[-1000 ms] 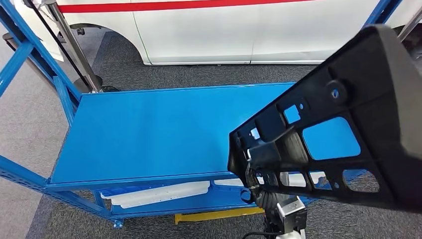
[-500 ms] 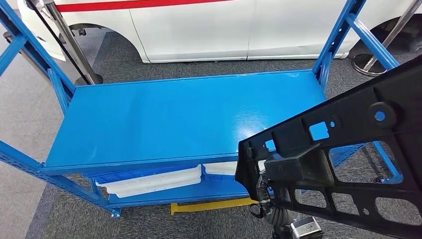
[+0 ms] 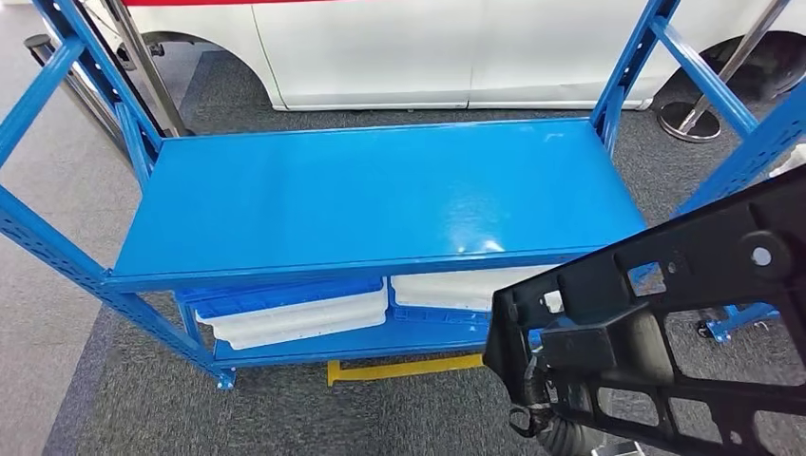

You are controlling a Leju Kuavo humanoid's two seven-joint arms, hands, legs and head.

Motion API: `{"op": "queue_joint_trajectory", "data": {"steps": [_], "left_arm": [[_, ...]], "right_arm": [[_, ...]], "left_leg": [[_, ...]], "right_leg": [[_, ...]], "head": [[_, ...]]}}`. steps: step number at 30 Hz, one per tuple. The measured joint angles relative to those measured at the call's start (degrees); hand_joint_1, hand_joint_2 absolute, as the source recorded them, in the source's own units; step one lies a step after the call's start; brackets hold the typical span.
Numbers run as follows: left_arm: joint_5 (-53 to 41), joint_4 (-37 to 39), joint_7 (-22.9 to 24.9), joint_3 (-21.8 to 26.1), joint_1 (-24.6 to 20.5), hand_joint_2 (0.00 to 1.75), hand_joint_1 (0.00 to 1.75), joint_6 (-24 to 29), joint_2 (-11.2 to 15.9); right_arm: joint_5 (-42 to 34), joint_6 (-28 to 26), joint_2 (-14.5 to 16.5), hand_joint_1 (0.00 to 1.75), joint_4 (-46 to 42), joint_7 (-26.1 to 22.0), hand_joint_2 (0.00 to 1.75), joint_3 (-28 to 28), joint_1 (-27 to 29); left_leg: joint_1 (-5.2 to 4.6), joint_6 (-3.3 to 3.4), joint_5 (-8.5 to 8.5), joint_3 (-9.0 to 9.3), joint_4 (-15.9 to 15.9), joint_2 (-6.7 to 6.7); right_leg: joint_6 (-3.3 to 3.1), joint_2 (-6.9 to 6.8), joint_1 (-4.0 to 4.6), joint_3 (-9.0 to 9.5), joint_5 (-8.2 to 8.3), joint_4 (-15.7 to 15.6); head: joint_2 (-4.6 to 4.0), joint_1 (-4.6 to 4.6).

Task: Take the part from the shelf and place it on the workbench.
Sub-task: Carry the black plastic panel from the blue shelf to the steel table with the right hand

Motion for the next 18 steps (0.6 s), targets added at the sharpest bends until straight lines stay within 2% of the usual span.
{"op": "queue_joint_trajectory", "data": {"steps": [1, 2, 3, 4, 5, 6, 8, 9, 10, 12, 13, 14, 15, 16, 17, 18], "left_arm": [[-0.02, 0.0, 0.01, 0.05, 0.03, 1.75, 0.0, -0.06, -0.07], [-0.05, 0.0, 0.0, 0.13, 0.06, 1.75, 0.0, -0.15, -0.15], [-0.07, -0.01, -0.04, 0.2, 0.1, 1.75, 0.0, -0.25, -0.23], [-0.09, -0.01, -0.09, 0.27, 0.16, 1.75, 0.0, -0.33, -0.28], [-0.12, -0.02, -0.15, 0.34, 0.19, 1.75, 0.0, -0.39, -0.31], [-0.14, -0.02, -0.22, 0.39, 0.21, 1.75, 0.0, -0.43, -0.33], [-0.22, -0.02, -0.32, 0.51, 0.17, 1.75, 0.0, -0.43, -0.34], [-0.24, -0.02, -0.36, 0.6, 0.18, 1.75, 0.0, -0.44, -0.34], [-0.26, -0.02, -0.38, 0.71, 0.22, 1.75, 0.0, -0.47, -0.37], [-0.34, -0.01, -0.34, 0.98, 0.32, 1.75, 0.0, -0.55, -0.46], [-0.4, -0.01, -0.23, 1.12, 0.35, 1.75, 0.0, -0.58, -0.5], [-0.48, -0.02, -0.09, 1.24, 0.37, 1.75, 0.0, -0.58, -0.52], [-0.55, -0.02, 0.09, 1.33, 0.4, 1.75, 0.0, -0.58, -0.52], [-0.66, -0.02, 0.26, 1.42, 0.45, 1.75, 0.0, -0.59, -0.52], [-0.83, -0.02, 0.37, 1.52, 0.52, 1.75, 0.0, -0.61, -0.5], [-1.02, -0.03, 0.44, 1.65, 0.59, 1.75, 0.0, -0.63, -0.43]], "right_arm": [[-0.25, 0.45, 0.15, 1.75, -0.08, -0.05, 1.75, -0.66, 0.53], [-0.58, 1.01, 0.31, 1.75, -0.21, -0.12, 1.75, -1.22, 0.96], [-0.97, 1.65, 0.5, 1.75, -0.4, -0.22, 1.75, -1.67, 1.3], [-1.39, 2.3, 0.7, 1.75, -0.59, -0.37, 1.75, -2.08, 1.58], [-1.78, 2.92, 0.92, 1.75, -0.81, -0.58, 1.75, -2.48, 1.88], [-2.07, 3.38, 1.12, 1.75, -0.99, -0.78, 1.75, -2.84, 2.18], [-2.38, 3.97, 1.52, 1.75, -1.26, -1.08, 1.75, -3.5, 2.78], [-2.55, 4.32, 1.79, 1.75, -1.39, -1.2, 1.75, -3.86, 3.03], [-2.76, 4.75, 2.18, 1.75, -1.56, -1.37, 1.75, -4.31, 3.31], [-3.06, 5.93, 3.09, 1.75, -1.93, -1.79, 1.75, -5.45, 4.08], [-2.99, 6.71, 3.54, 1.75, -2.11, -1.93, 1.75, -6.28, 4.62], [-2.63, 7.59, 3.96, 1.75, -2.32, -2.01, 1.75, -7.37, 5.24], [-1.92, 8.53, 4.41, 1.75, -2.55, -1.98, 1.75, -8.72, 5.88], [-0.66, 9.46, 4.95, 1.75, -2.85, -1.82, 1.75, -10.38, 6.41], [1.4, 10.13, 5.57, 1.75, -3.26, -1.52, 1.75, -12.43, 6.78], [4.06, 10.51, 6.28, 1.75, -3.76, -1.14, 1.75, -14.93, 6.96]], "left_leg": [[0.08, -0.2, 0.47, -0.96, 0.39, 0.1], [0.14, -0.42, 0.84, -1.87, 0.91, 0.19], [0.14, -0.71, 1.11, -2.68, 1.53, 0.29], [0.12, -1.03, 1.35, -3.19, 1.97, 0.38], [0.07, -1.39, 1.59, -3.48, 2.32, 0.46], [0.04, -1.76, 1.87, -3.63, 2.49, 0.56], [0.21, -2.51, 1.88, -3.83, 2.78, 0.66], [0.31, -2.84, 0.8, -4.23, 3.59, 0.49], [0.41, -3.12, -1.21, -4.89, 5.3, 0.24], [0.48, -3.41, -6.63, -6.89, 11.81, -0.28], [0.5, -3.45, -8.47, -7.75, 15.38, -0.38], [0.48, -3.37, -9.1, -8.08, 17.9, -0.42], [0.44, -3.15, -8.5, -7.46, 18.42, -0.5], [0.36, -2.76, -7.18, -5.73, 16.65, -0.79], [0.2, -2.12, -5.74, -2.91, 12.8, -1.74], [0.04, -1.3, -4.98, 0.26, 8.12, -3.33]], "right_leg": [[0.17, -0.1, -0.14, 2.08, 1.62, -1.7], [0.3, -0.32, -0.29, 4.98, 2.82, -5.1], [0.26, -0.59, -0.21, 8.07, 2.87, -9.47], [0.0, -0.78, -0.07, 10.36, 2.44, -12.86], [-0.36, -0.85, 0.06, 11.68, 1.71, -15.1], [-0.83, -0.77, 0.3, 12.04, 1.24, -16.04], [-1.91, -0.43, 0.27, 11.44, 1.74, -16.07], [-2.46, -0.26, 0.26, 11.02, 2.16, -16.13], [-2.97, -0.07, 0.19, 10.52, 2.65, -16.23], [-3.5, 0.47, 0.28, 9.21, 3.75, -16.17], [-3.59, 0.81, 0.41, 8.53, 4.29, -16.11], [-3.62, 1.22, 0.57, 7.83, 4.8, -16.02], [-3.6, 1.68, 0.75, 7.16, 5.27, -15.92], [-3.58, 2.23, 0.92, 6.55, 5.71, -15.84], [-3.53, 2.84, 1.04, 6.05, 6.16, -15.78], [-3.41, 3.43, 1.16, 5.63, 6.56, -15.72]], "head": [[0.0, 0.0], [0.0, 0.01], [0.0, 0.0], [0.0, -0.03], [0.0, -0.03], [0.0, -0.05], [0.0, -0.03], [0.0, -0.04], [0.0, -0.04], [0.0, -0.07], [0.0, -0.08], [0.0, -0.08], [0.0, -0.08], [0.0, -0.08], [0.0, -0.08], [0.0, -0.07]]}}
